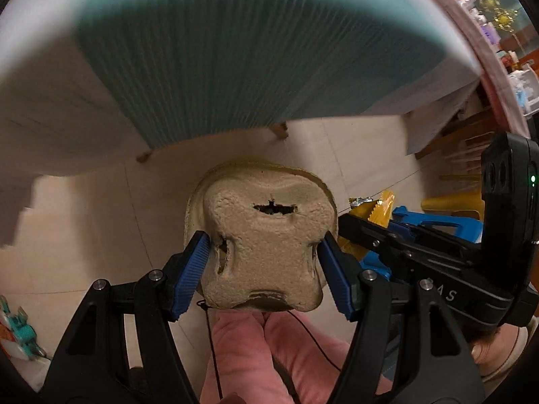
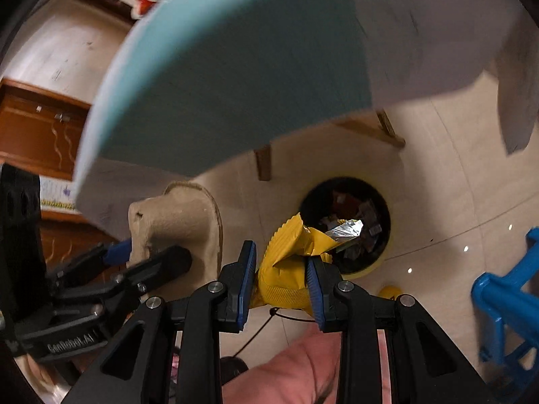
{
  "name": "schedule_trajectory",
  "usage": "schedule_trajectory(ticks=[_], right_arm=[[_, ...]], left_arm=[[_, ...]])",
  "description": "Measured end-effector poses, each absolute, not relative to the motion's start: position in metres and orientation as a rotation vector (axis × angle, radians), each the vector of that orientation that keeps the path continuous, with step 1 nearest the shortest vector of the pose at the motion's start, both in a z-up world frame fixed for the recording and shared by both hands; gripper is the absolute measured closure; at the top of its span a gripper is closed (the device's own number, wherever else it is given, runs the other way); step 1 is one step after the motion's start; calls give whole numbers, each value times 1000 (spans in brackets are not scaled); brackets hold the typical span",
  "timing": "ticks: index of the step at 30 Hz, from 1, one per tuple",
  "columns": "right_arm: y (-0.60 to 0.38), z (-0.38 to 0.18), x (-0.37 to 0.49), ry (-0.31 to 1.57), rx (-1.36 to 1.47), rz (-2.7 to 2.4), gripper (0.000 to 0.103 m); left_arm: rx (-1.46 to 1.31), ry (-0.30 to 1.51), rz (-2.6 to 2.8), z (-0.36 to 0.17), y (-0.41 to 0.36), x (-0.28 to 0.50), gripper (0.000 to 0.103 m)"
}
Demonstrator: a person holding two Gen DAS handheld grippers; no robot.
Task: Collect trash
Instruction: 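Carry carrier and yellow packet over the bin and open both tools, then move both tools back over the table toward the paper cup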
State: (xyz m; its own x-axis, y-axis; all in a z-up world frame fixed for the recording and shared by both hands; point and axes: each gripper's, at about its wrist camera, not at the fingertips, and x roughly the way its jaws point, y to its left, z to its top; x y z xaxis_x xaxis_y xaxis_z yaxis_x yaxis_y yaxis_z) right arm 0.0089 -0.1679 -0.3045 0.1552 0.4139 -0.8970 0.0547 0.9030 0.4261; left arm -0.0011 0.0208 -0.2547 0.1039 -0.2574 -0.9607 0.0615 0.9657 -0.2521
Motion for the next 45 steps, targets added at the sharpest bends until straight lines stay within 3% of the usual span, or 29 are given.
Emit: schedule_trajectory(ticks=[7, 11, 15, 20, 32, 45], right_arm=[[-179, -414, 14, 1472, 434, 229, 73], [-181, -461, 16, 1490, 451, 220, 63], [-183, -486, 23, 1524, 457, 211, 47], [-183, -490, 23, 1529, 444, 213, 46], [-175, -438, 22, 1527, 397, 241, 46], [-175, -251, 15, 1461, 301, 288, 46]], left_arm=[[-213, 1486, -157, -360, 15, 2, 39], [-252, 1531, -125, -401, 20, 7, 29], [-268, 1550, -106, -425, 21, 8, 26], [-256, 1537, -88, -433, 28, 6, 25], [-251, 1483, -67, -361, 40, -1, 25], [-264, 1338, -41, -165, 50, 5, 25]])
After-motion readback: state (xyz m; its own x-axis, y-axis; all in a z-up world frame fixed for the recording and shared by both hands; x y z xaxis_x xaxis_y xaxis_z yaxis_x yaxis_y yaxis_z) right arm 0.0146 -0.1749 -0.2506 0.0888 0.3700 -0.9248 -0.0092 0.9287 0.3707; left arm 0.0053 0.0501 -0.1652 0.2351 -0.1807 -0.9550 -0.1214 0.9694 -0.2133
